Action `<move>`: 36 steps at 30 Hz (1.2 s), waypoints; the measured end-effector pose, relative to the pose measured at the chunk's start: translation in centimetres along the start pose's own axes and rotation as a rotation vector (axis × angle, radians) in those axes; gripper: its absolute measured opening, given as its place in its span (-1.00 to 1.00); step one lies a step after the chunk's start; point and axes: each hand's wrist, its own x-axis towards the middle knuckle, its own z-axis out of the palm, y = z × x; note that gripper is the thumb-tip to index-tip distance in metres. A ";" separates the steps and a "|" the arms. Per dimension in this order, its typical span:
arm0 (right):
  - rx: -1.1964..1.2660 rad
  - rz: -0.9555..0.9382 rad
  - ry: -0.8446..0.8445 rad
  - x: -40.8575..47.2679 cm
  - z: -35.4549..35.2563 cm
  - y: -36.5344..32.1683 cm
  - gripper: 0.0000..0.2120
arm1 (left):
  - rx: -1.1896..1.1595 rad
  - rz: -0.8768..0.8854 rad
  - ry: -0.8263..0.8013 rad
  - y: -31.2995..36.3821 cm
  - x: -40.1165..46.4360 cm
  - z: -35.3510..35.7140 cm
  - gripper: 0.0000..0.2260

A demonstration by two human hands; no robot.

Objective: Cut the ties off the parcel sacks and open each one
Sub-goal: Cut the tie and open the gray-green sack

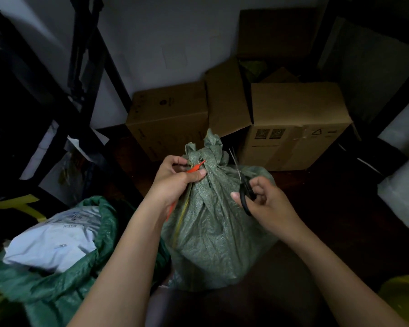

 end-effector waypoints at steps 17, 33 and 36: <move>-0.015 0.127 0.238 -2.1 2.6 0.5 -0.63 | -0.132 -0.172 0.260 0.4 -4.0 -3.3 -0.90; -0.016 0.433 0.128 -9.6 2.1 -17.1 -0.73 | -0.435 -0.360 0.557 13.3 -18.5 -7.0 -0.81; -0.051 0.453 0.088 -11.3 0.6 -22.4 -0.71 | -0.423 -0.378 0.594 17.5 -21.3 -7.6 -0.83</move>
